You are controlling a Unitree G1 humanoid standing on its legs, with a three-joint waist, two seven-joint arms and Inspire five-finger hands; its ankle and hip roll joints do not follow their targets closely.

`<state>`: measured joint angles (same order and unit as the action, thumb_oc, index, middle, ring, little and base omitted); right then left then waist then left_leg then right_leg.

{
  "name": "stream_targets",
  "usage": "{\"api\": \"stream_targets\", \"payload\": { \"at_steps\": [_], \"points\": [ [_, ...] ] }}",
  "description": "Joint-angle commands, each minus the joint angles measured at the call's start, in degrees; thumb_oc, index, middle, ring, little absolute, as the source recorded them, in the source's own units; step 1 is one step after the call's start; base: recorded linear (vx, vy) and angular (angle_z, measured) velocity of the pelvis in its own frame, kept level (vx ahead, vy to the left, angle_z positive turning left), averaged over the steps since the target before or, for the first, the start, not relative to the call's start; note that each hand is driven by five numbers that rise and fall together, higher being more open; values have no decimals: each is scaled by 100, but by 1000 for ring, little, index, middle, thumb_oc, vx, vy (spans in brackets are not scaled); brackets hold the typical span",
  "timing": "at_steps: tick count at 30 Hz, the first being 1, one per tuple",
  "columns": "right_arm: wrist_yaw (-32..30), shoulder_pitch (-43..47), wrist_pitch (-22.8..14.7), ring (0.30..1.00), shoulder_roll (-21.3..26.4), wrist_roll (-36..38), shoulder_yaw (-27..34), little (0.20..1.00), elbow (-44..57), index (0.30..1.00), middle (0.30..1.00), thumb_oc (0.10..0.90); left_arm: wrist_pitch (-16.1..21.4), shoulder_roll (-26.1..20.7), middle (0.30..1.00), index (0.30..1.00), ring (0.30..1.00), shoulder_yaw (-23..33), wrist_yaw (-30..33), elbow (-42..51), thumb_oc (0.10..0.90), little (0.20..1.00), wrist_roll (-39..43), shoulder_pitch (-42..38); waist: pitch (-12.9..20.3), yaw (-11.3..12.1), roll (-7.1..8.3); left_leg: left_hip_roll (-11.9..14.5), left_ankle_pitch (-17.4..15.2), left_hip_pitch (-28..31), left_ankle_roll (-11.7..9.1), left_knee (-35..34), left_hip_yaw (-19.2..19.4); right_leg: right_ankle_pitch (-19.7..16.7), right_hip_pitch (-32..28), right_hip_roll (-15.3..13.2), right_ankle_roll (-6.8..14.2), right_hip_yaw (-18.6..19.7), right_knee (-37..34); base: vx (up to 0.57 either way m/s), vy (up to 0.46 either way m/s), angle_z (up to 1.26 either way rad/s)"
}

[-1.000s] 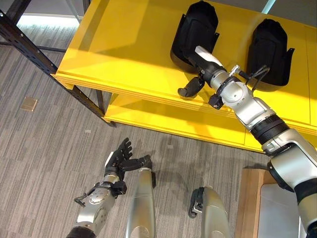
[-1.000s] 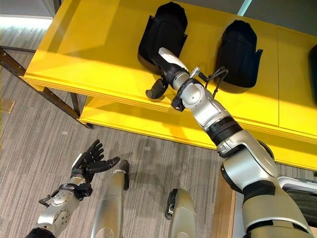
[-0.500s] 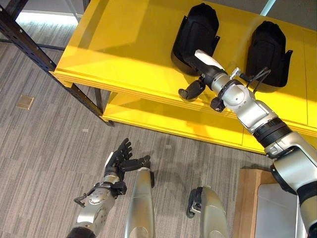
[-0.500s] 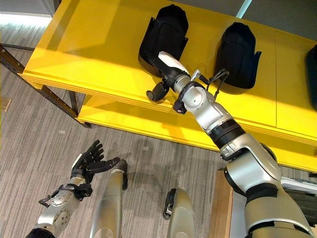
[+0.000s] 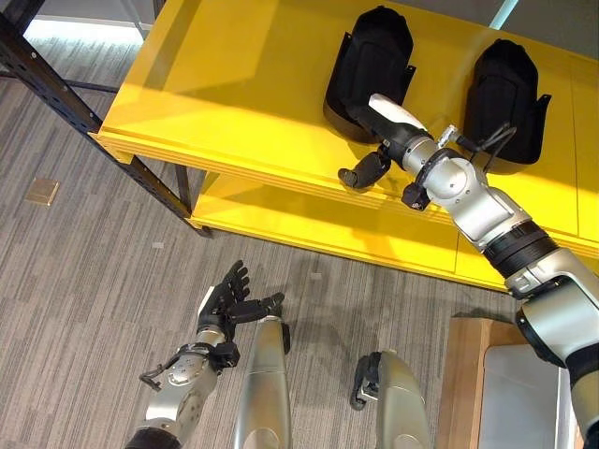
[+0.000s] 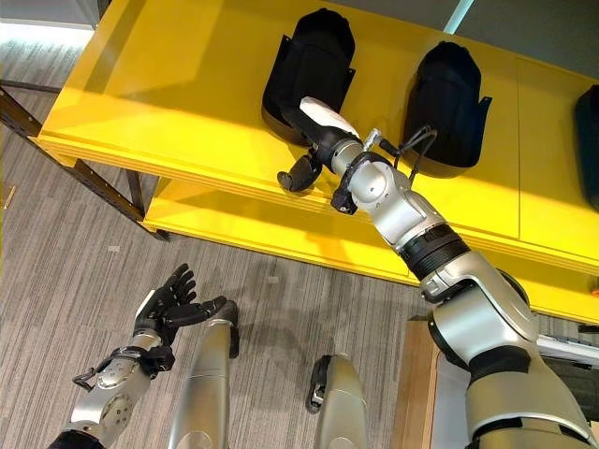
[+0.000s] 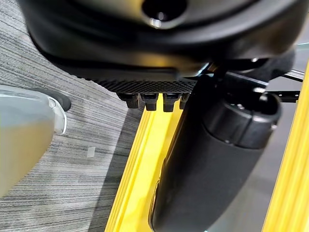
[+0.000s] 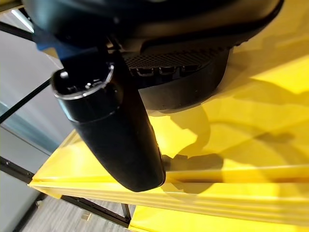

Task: Move parts from the plastic box to the shelf.

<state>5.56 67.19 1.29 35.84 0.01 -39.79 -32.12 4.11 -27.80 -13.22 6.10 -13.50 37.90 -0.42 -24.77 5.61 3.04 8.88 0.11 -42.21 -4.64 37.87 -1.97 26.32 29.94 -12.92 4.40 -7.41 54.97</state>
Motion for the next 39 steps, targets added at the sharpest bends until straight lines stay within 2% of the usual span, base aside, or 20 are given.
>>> {"api": "stream_targets", "payload": {
  "at_steps": [1, 15, 39],
  "points": [
    [-146, 121, -286, 1000, 413, -114, 223, 1000, 296, 1000, 1000, 900, 403, 100, 1000, 1000, 1000, 127, -48, 299, 900, 1000, -27, -24, 248, -6, 30, 396, -921, 196, -84, 644, -262, -640, 67, -101, -10, 94, -493, 0, 0, 0],
    [-25, 72, -319, 1000, 637, -143, 228, 1000, 680, 1000, 1000, 900, 391, 101, 1000, 1000, 1000, 175, -87, 330, 900, 1000, -58, 9, 272, -33, 41, 404, -928, 181, -84, 673, -260, -629, 91, -90, -8, 93, -478, 0, 0, 0],
    [195, -474, -339, 1000, 650, -80, 310, 1000, 837, 1000, 1000, 900, 372, 143, 1000, 1000, 1000, 208, -131, 336, 900, 1000, -102, 47, 229, -61, 36, 421, -923, 173, -95, 672, -268, -601, 112, -93, -7, 86, -423, 0, 0, 0]
  ]
}}
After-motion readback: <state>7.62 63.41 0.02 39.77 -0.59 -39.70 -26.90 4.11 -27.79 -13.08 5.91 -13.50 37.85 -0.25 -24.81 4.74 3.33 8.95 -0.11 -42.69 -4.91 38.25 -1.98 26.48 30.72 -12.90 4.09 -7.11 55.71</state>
